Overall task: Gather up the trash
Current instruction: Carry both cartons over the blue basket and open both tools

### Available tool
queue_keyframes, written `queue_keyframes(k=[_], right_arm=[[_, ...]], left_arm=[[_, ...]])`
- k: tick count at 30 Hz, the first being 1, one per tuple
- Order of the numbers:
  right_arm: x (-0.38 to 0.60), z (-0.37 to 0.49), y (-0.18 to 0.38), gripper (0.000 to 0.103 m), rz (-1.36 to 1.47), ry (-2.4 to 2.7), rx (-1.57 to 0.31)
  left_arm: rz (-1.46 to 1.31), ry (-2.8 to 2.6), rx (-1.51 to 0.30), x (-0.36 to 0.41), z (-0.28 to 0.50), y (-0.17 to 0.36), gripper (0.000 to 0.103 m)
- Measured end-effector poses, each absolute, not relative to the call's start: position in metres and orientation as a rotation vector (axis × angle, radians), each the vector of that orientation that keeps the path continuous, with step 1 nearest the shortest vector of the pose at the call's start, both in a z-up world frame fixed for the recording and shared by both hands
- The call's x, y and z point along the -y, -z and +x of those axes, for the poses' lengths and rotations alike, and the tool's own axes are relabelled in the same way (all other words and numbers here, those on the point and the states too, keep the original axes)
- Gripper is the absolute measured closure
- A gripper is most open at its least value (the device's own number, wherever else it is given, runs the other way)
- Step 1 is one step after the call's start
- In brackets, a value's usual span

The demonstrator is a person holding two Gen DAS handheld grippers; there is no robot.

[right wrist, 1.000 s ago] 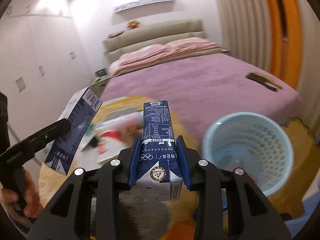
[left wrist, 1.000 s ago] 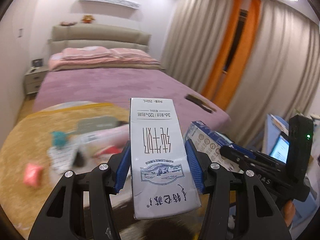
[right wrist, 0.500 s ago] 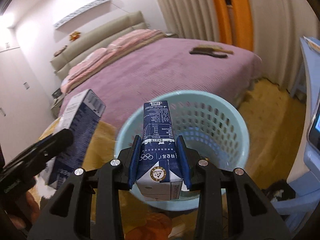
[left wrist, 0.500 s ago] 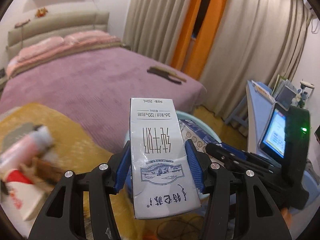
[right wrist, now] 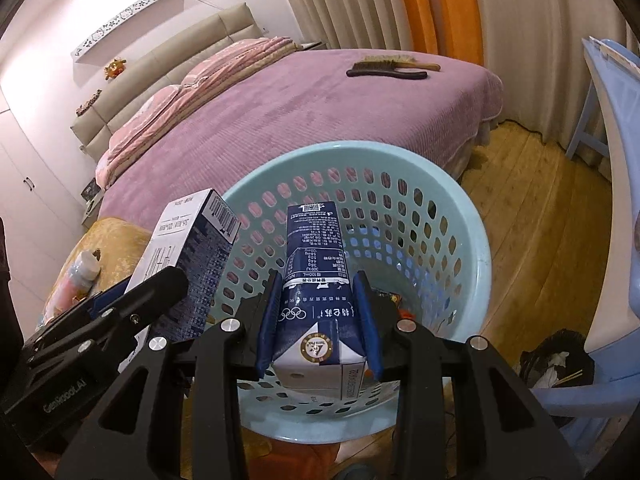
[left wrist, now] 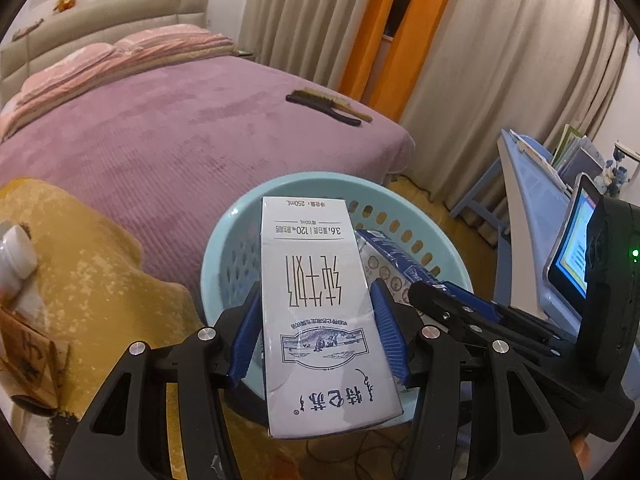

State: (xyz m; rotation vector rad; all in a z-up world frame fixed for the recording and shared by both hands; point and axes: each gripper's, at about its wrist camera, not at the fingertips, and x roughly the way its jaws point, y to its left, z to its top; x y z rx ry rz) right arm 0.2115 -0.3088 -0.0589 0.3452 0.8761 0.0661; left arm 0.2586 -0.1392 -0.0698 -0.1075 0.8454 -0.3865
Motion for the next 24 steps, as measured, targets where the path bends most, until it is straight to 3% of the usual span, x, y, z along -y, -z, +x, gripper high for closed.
queue_keyframes(k=[3,5,7,10,24], right_arm=[[0.309,0.213,0.064,0.07,0.349,-0.06,-0.889],[0.309,0.215,0.067,0.069,0.354,-0.048,-0.903],[0.313,0.217,0.069,0.069,0.384,-0.053,-0.915],[0.317,0.215,0.067,0.065,0.407,-0.059,-0.911],[0.262,0.172,0.009,0.064,0.309,-0.215,-0.76]], left_arm=[[-0.116,0.394,-0.856,0.141,0.263,0.072,0.053],[-0.124,0.404,-0.864,0.145,0.264,0.073,0.047],[-0.133,0.4,-0.857,0.143,0.263,0.07,0.034],[-0.138,0.394,-0.831,0.135,0.254,0.061,0.028],[-0.268,0.339,-0.658,0.064,0.181,0.006,0.025]])
